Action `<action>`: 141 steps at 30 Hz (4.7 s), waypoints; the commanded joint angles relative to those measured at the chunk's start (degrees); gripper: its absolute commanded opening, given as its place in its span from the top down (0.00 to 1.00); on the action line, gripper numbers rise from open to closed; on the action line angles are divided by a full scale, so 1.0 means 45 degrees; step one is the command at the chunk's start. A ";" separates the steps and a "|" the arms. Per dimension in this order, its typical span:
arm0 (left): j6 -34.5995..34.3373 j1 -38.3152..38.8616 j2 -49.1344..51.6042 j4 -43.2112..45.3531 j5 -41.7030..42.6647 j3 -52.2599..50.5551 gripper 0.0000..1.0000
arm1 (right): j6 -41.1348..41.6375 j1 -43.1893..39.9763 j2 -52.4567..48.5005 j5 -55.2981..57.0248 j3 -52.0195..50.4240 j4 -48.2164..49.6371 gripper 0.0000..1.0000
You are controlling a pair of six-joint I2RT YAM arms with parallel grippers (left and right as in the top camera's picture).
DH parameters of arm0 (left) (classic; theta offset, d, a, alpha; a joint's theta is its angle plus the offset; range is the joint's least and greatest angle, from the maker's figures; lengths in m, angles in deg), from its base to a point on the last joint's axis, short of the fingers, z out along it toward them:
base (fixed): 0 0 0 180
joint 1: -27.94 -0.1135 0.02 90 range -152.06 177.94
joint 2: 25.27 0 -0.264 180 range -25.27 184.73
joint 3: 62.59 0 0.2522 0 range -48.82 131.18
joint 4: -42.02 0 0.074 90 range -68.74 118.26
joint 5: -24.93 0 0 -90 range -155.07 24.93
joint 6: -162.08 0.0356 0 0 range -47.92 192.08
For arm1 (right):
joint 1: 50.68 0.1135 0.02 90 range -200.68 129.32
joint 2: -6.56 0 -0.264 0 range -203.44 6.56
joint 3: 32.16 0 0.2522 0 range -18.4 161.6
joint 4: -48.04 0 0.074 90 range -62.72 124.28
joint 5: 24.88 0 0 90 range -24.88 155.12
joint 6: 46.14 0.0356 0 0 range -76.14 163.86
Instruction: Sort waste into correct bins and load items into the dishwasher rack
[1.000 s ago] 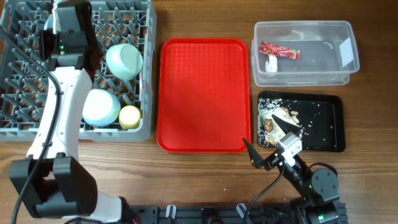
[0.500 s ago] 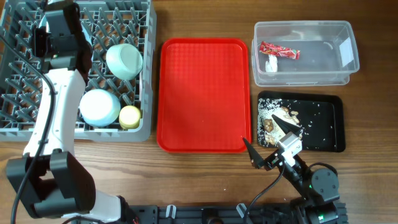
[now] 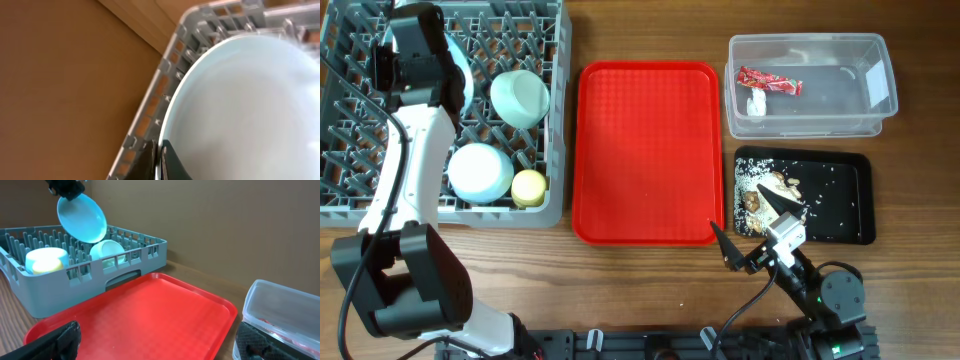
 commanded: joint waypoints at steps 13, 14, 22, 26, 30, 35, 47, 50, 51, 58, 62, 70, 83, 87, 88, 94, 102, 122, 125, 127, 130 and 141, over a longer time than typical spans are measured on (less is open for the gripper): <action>0.1112 -0.0024 -0.0238 -0.0248 0.0641 -0.0102 0.96 | 0.0146 -0.0029 -0.0044 0.0083 -0.0029 0.0024 0.00; 0.1112 -0.0024 -0.0238 -0.0248 0.0733 -0.0102 0.96 | 0.0146 -0.0029 -0.0049 0.0083 -0.0029 0.0024 0.00; 0.1112 -0.0010 -0.0296 -0.0189 0.1146 -0.0097 0.59 | 0.0151 -0.0029 -0.0049 0.0083 -0.0029 0.0024 0.00; 0.0976 0.0296 -0.0520 -0.0199 0.1146 -0.0097 0.48 | 0.0151 -0.0029 -0.0049 0.0083 -0.0029 0.0024 0.00; 0.0214 0.1083 -0.1175 -0.0219 0.1137 -0.0097 0.38 | 0.0151 -0.0029 -0.0049 0.0078 -0.0029 0.0024 0.00; -0.1321 0.2511 -0.2900 -0.1001 0.1141 -0.0097 0.27 | 0.0146 -0.0029 -0.0049 0.0083 -0.0029 0.0024 0.00; -0.8174 0.4478 -0.8034 -0.8325 0.5348 -0.0097 0.00 | 0.0151 -0.0029 -0.0049 0.0083 -0.0029 0.0024 0.00; -0.8971 0.4901 -0.9136 -0.9413 0.7830 -0.0097 0.00 | 0.0146 -0.0029 -0.0049 0.0083 -0.0029 0.0024 0.00; -0.8956 0.5032 -0.9423 -0.9700 0.8553 -0.0097 0.00 | 0.0146 -0.0029 -0.0049 0.0078 -0.0029 0.0024 0.00; -0.8927 0.5421 -1.0865 -1.1856 1.0200 -0.0097 0.00 | 0.0146 -0.0029 -0.0049 0.0083 -0.0029 0.0024 0.00; -0.8947 0.5421 -1.1385 -1.3051 1.0176 -0.0097 0.00 | 0.0146 -0.0029 -0.0049 0.0078 -0.0029 0.0024 0.00; -0.8514 0.5348 -1.2405 -1.1472 0.8801 -0.0651 0.00 | 0.0146 -0.0029 -0.0049 0.0083 -0.0029 0.0024 0.00; -0.7902 0.3614 -1.7738 -0.2458 1.1536 -0.9840 0.00 | 0.0146 -0.0029 -0.0049 0.0083 -0.0029 0.0024 0.00; -0.7951 0.3517 -1.9258 -0.1093 1.1506 -1.2138 0.00 | 0.0146 -0.0029 -0.0049 0.0078 -0.0029 0.0024 0.00; -0.7951 0.3517 -1.9875 -0.0515 1.1502 -1.3041 0.00 | 0.0146 -0.0029 -0.0049 0.0083 -0.0029 0.0024 0.00; -0.9180 0.3517 -2.1755 -0.0049 1.1220 -1.5353 0.00 | 0.0151 -0.0029 -0.0049 0.0083 -0.0029 0.0024 0.00; -0.9180 0.3570 -2.1998 0.0763 1.1147 -1.7136 0.00 | 0.0146 -0.0029 -0.0049 0.0083 -0.0029 0.0024 0.00; -0.9190 0.3589 -2.2022 0.0850 1.0987 -1.7184 0.00 | 0.0146 -0.0029 -0.0049 0.0078 -0.0029 0.0024 0.00; -0.9190 0.3589 -2.2022 0.0850 1.0987 -1.7184 0.00 | 0.0146 -0.0029 -0.0049 0.0083 -0.0029 0.0024 0.00; -0.9190 0.3589 -2.2022 0.0850 1.0987 -1.7184 0.00 | 0.0146 -0.0029 -0.0049 0.0083 -0.0029 0.0024 0.00; -0.9190 0.3589 -2.2022 0.0850 1.0987 -1.7184 0.00 | 0.0146 -0.0029 -0.0049 0.0083 -0.0029 0.0024 0.00; -0.9190 0.3589 -2.2022 0.0850 1.0987 -1.7184 0.00 | 0.0146 -0.0029 -0.0049 0.0083 -0.0029 0.0024 0.00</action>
